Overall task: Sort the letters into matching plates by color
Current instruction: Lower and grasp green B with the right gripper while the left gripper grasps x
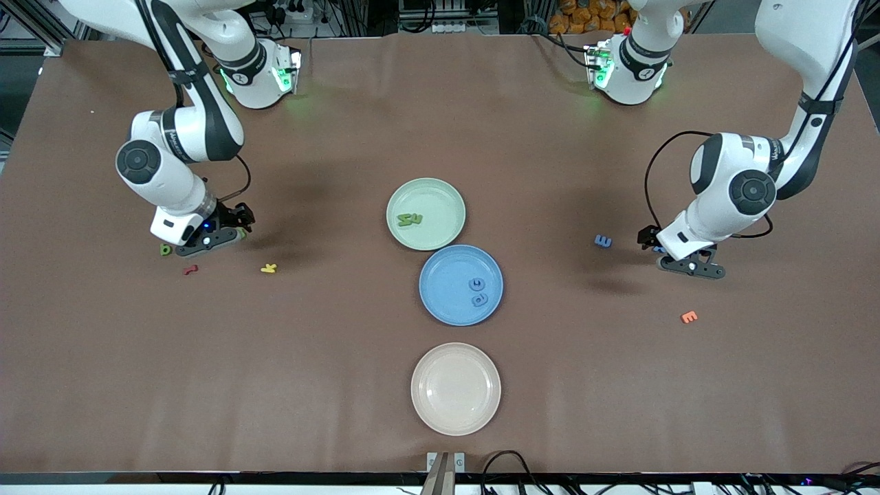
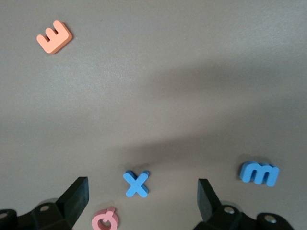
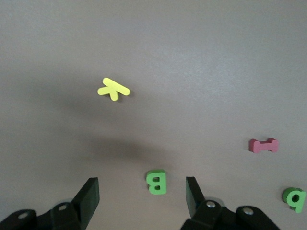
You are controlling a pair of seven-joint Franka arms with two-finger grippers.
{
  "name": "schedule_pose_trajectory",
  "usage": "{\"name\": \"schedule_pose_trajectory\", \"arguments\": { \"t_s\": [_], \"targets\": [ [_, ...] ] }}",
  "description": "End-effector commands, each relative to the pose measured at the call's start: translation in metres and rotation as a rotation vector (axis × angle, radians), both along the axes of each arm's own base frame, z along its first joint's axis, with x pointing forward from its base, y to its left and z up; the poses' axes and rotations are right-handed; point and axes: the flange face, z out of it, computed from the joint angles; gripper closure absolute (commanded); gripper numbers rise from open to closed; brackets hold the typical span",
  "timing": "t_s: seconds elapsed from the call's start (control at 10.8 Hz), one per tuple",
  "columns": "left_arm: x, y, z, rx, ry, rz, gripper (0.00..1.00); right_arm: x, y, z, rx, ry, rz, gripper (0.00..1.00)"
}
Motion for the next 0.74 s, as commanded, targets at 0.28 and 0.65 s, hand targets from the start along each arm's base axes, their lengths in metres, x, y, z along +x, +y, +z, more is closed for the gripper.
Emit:
{"name": "schedule_pose_trajectory", "arguments": {
  "t_s": [0.28, 0.65],
  "targets": [
    [-0.034, 0.018, -0.044, -0.02, -0.059, -0.051, 0.0, -0.01, -0.029, -0.026, 0.0, -0.019, 0.038, 0.21],
    [-0.042, 0.032, -0.067, -0.025, -0.061, -0.071, 0.0, -0.015, -0.033, -0.055, -0.001, 0.016, 0.059, 0.26]
  ]
}}
